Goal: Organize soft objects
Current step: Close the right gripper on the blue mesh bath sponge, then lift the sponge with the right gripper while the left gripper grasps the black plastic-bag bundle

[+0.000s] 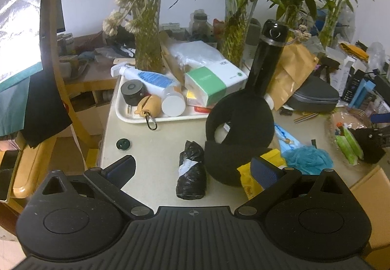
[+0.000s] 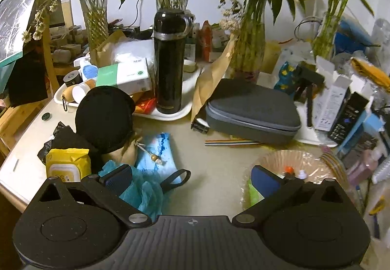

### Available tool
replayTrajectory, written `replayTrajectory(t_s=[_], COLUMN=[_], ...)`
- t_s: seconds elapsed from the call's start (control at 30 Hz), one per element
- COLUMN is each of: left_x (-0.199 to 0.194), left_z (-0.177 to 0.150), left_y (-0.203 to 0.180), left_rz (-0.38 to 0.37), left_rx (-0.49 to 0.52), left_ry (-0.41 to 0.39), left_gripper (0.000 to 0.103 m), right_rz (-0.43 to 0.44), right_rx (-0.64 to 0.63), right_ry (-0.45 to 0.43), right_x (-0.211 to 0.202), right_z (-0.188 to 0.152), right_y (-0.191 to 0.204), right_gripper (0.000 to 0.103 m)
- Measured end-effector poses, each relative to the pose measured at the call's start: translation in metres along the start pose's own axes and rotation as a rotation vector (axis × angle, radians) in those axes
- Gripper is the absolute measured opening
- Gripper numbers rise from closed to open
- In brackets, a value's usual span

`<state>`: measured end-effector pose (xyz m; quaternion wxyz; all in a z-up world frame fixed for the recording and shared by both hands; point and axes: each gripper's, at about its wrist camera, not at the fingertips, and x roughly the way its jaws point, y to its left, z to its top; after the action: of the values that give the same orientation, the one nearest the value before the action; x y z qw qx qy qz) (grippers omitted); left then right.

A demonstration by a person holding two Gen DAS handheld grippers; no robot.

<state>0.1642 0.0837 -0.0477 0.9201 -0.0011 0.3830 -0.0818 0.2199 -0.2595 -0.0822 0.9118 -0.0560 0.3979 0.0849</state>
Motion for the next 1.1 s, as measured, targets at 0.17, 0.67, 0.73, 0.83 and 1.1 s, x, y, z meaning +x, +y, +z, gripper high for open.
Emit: replayTrajectory(t_s=[0.17, 0.67, 0.73, 0.83, 1.1], left_x=[0.006, 0.011, 0.010, 0.009, 0.010], left_z=[0.000, -0.001, -0.001, 0.000, -0.001], left_y=[0.000, -0.005, -0.006, -0.007, -0.010], left_rz=[-0.013, -0.028, -0.023, -0.023, -0.025], left_rx=[-0.002, 0.013, 0.019, 0.023, 0.032], left_ry=[0.015, 0.025, 0.022, 0.016, 0.020], left_gripper=[0.103, 0.103, 0.103, 0.103, 0.103], right_rz=[0.114, 0.444, 0.474, 0.483, 0.372], right_rx=[0.018, 0.119, 0.140, 0.133, 0.131], right_ry=[0.067, 0.355, 0.384, 0.371, 0.259], right_x=[0.030, 0.106, 0.110, 0.103, 0.065], right_z=[0.000, -0.003, -0.007, -0.008, 0.007], right_y=[-0.003, 0.007, 0.007, 0.009, 0.004], right_gripper=[0.103, 0.099, 0.078, 0.051, 0.027])
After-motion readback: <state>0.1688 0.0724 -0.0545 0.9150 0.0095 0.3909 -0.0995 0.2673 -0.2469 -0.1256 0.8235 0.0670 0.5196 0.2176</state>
